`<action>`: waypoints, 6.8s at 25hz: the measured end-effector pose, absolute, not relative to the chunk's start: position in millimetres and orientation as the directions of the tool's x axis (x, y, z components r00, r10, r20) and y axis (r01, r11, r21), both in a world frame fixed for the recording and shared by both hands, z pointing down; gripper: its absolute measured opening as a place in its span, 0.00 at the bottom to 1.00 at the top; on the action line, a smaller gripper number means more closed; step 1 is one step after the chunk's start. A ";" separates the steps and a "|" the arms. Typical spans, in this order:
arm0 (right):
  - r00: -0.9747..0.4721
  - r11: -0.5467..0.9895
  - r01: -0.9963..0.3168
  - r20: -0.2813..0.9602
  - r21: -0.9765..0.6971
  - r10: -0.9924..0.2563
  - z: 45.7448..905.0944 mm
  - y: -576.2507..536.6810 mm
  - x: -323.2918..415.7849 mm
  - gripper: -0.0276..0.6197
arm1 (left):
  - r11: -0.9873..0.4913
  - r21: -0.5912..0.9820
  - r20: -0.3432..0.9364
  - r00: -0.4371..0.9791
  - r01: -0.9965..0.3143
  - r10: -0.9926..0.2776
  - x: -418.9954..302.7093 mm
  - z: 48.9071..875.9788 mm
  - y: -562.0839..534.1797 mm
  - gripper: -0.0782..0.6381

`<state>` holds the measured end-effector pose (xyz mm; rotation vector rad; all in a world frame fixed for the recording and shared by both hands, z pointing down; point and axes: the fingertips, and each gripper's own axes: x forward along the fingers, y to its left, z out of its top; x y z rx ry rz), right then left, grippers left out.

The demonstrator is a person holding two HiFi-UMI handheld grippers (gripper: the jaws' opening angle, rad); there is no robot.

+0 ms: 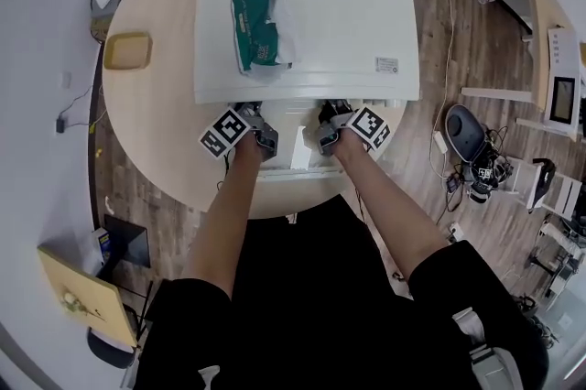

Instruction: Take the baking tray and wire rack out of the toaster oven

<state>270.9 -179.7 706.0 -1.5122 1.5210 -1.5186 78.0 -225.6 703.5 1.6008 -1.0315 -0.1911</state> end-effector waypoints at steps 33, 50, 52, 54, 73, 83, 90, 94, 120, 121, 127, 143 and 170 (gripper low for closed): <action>-0.133 -0.256 -0.216 0.289 -0.942 -0.948 717.0 -202.9 286.6 0.17 | 0.131 0.949 0.269 0.522 -0.287 -0.809 91.2 706.8 -247.7 0.25; -0.165 -0.245 -0.190 0.277 -0.951 -0.947 714.0 -118.3 266.9 0.16 | 0.166 0.963 0.256 0.543 -0.210 -0.800 74.2 707.0 -167.7 0.21; -0.174 -0.252 -0.184 0.284 -0.950 -0.943 712.3 -107.1 264.8 0.16 | 0.164 0.966 0.250 0.545 -0.202 -0.800 72.2 704.7 -156.7 0.21; -0.194 -0.252 -0.176 0.285 -0.951 -0.939 710.6 -98.7 260.7 0.16 | 0.166 0.964 0.256 0.546 -0.210 -0.798 68.8 702.0 -147.8 0.21; -0.340 -0.190 -0.182 0.243 -0.965 -0.908 676.8 -5.2 256.1 0.16 | 0.207 0.968 0.250 0.535 -0.139 -0.807 61.4 667.1 -23.8 0.21; -0.477 -0.138 -0.231 0.236 -0.963 -0.846 673.9 10.9 226.1 0.16 | 0.216 0.971 0.237 0.494 -0.101 -0.836 37.4 662.5 17.6 0.21; -0.499 -0.153 -0.298 0.291 -0.942 -0.816 669.9 14.9 185.0 0.17 | 0.195 0.973 0.233 0.522 -0.127 -0.821 -6.7 656.8 21.2 0.21; -0.479 -0.173 -0.304 0.308 -0.937 -0.822 666.2 12.2 153.9 0.17 | 0.194 0.975 0.221 0.527 -0.107 -0.821 -39.9 657.4 20.3 0.21; -0.527 -0.133 -0.427 0.366 -0.895 -0.767 673.7 -31.8 -65.5 0.18 | 0.193 0.977 0.210 0.512 -0.087 -0.833 -257.4 677.0 -15.7 0.21; -0.528 -0.135 -0.421 0.363 -0.897 -0.768 674.3 -37.4 -71.6 0.18 | 0.196 0.977 0.214 0.511 -0.089 -0.832 -262.5 678.3 -21.3 0.21; -0.533 -0.174 -0.381 0.370 -0.908 -0.761 685.8 -68.6 -96.0 0.18 | 0.208 0.972 0.237 0.501 -0.113 -0.833 -284.0 686.1 -57.7 0.22; -0.520 -0.286 -0.383 0.461 -0.878 -0.719 740.8 -128.4 -95.2 0.20 | 0.246 0.943 0.332 0.556 -0.225 -0.762 -282.6 736.7 -134.7 0.24; -0.566 -0.253 -0.687 0.720 -0.681 -0.401 766.1 -135.3 -109.2 0.42 | 0.204 0.756 0.649 0.674 -0.621 -0.353 -282.8 761.1 -154.6 0.37</action>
